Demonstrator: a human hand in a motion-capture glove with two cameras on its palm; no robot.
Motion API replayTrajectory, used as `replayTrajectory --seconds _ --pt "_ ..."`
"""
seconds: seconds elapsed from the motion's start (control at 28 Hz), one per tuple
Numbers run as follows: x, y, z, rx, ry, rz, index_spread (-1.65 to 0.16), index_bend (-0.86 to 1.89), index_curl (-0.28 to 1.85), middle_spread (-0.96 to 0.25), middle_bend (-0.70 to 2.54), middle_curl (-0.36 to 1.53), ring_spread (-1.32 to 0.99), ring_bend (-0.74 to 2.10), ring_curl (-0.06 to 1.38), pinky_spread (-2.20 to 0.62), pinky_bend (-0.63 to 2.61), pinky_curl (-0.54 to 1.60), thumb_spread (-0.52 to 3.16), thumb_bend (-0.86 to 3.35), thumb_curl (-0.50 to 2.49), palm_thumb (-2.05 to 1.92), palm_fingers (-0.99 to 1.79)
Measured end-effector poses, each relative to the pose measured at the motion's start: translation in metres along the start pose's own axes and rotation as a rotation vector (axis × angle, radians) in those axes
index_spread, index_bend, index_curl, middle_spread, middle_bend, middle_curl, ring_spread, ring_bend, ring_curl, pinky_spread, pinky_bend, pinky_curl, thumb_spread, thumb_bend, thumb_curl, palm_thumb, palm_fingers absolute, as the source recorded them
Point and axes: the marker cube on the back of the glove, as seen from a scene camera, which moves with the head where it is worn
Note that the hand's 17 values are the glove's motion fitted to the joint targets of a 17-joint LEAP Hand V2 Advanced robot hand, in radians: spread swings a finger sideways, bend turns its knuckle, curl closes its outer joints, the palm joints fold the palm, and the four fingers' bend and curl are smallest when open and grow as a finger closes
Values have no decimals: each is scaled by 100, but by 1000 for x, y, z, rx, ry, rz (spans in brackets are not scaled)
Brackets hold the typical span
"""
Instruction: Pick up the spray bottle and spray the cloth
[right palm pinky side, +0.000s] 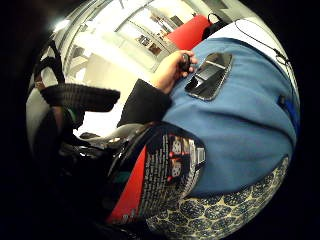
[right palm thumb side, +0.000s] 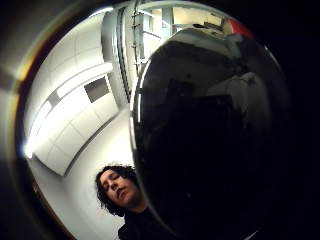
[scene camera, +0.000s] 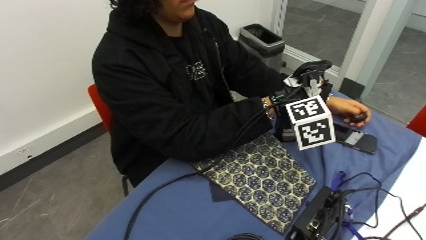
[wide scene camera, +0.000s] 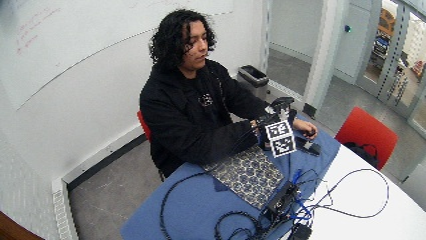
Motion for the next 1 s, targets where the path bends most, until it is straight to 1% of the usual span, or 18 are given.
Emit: replayTrajectory --seconds 0.07,0.11,0.21,0.29,0.36,0.39,0.54,0.64,0.79,0.89,1.0 --pt "-1 6 -4 15 42 24 -25 17 64 -15 66 61 -18 74 49 -26 56 43 129 -3 56 94 125" --pt "-3 10 -7 26 77 33 -24 18 64 -13 66 60 -15 65 46 -23 54 43 128 -4 55 91 114" --pt "-10 22 -17 49 208 60 -23 19 63 -8 61 58 -11 54 44 -18 51 43 128 -5 53 84 103" --pt "-17 30 -23 46 280 80 -22 17 62 -5 50 54 -9 48 43 -14 51 44 127 -5 52 80 87" --pt "-26 39 -30 42 340 91 -22 12 60 -3 42 52 -7 48 44 -10 54 45 126 -5 51 77 77" --pt "-31 44 -34 42 370 91 -22 7 58 -2 42 51 -6 48 44 -9 55 46 126 -4 50 76 74" --pt "-47 62 -46 24 470 90 -23 3 49 0 38 48 -4 47 41 -5 55 44 125 -3 49 76 69" --pt "-58 77 -55 -33 561 108 -24 6 45 2 34 46 -2 46 40 -1 54 43 124 -2 49 75 62" --pt "-70 90 -67 -110 631 143 -25 15 44 2 33 45 -1 40 38 7 42 40 123 -2 48 76 54" --pt "-78 98 -77 -146 682 177 -26 18 43 3 32 44 0 37 37 12 35 38 122 -1 47 76 52" --pt "-88 108 -93 -166 793 221 -26 19 43 3 31 43 1 35 36 15 28 35 122 -2 47 76 51"
